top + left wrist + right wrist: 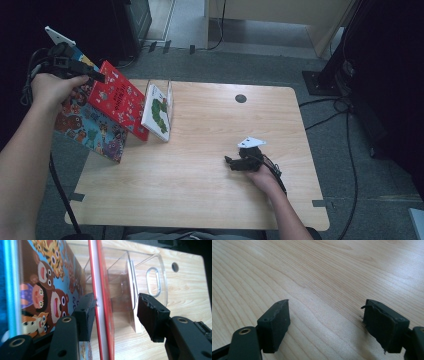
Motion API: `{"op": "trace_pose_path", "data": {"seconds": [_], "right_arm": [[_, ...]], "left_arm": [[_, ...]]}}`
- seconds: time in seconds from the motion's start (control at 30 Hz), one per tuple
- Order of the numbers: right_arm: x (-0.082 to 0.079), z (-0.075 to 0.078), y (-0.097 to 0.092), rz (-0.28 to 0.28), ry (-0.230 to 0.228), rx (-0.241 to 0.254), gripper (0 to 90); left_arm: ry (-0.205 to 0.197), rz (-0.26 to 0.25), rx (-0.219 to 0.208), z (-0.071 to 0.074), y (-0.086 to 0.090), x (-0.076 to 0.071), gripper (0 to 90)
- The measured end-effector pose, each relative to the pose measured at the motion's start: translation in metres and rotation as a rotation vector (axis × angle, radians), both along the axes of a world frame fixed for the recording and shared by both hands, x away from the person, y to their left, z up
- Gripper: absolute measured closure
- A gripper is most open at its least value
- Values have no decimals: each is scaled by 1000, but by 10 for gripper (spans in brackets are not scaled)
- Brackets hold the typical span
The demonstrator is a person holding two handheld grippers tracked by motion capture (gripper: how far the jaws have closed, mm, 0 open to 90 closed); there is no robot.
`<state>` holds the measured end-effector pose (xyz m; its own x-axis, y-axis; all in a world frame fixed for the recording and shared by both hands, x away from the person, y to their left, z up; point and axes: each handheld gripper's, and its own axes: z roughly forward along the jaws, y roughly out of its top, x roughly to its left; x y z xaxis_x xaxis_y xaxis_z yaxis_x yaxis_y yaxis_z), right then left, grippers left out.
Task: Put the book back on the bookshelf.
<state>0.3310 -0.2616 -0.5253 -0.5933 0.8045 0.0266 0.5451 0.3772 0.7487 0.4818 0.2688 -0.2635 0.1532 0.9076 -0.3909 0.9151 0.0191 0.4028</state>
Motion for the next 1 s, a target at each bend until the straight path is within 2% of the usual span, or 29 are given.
{"op": "trace_pose_path", "data": {"seconds": [0.2,0.27,0.4,0.57,0.67,0.73,0.87,1.0], "right_arm": [[0,0,0,0,0,0,210],[0,0,0,0,0,0,210],[0,0,0,0,0,0,210],[0,0,0,0,0,0,210],[0,0,0,0,0,0,209],[0,0,0,-1,1,-1,207],[0,0,0,1,1,-1,204],[0,0,0,1,1,-2,203]], "left_arm": [[-12,-18,-4,10,0,-9,488],[-14,-39,5,11,-4,-13,486],[-23,-84,-10,11,-18,-24,466],[-23,-128,-16,1,-33,-36,442],[-23,-156,-36,-6,-39,-44,435],[-32,-161,-54,-11,-42,-52,434],[-29,-181,-50,-22,-48,-61,432],[-28,-199,-68,-36,-55,-69,427]]}}
